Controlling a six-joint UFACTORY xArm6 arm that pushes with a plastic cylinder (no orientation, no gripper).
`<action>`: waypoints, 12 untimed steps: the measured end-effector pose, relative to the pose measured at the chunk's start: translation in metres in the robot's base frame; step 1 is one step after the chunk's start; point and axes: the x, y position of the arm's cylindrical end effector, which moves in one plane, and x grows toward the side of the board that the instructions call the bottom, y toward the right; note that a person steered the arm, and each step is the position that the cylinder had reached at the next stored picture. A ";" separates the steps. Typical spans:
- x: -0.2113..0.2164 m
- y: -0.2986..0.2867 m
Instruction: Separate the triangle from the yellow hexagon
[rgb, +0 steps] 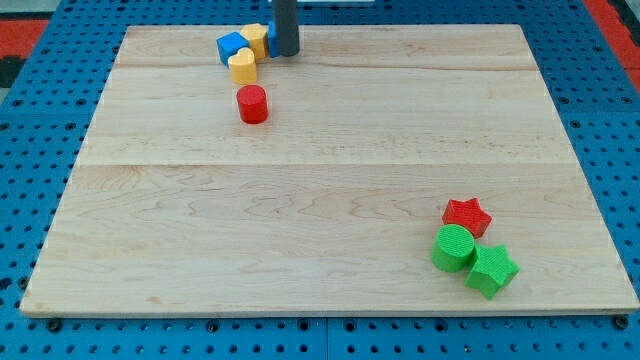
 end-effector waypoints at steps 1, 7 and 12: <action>-0.022 -0.012; -0.037 -0.026; -0.010 -0.100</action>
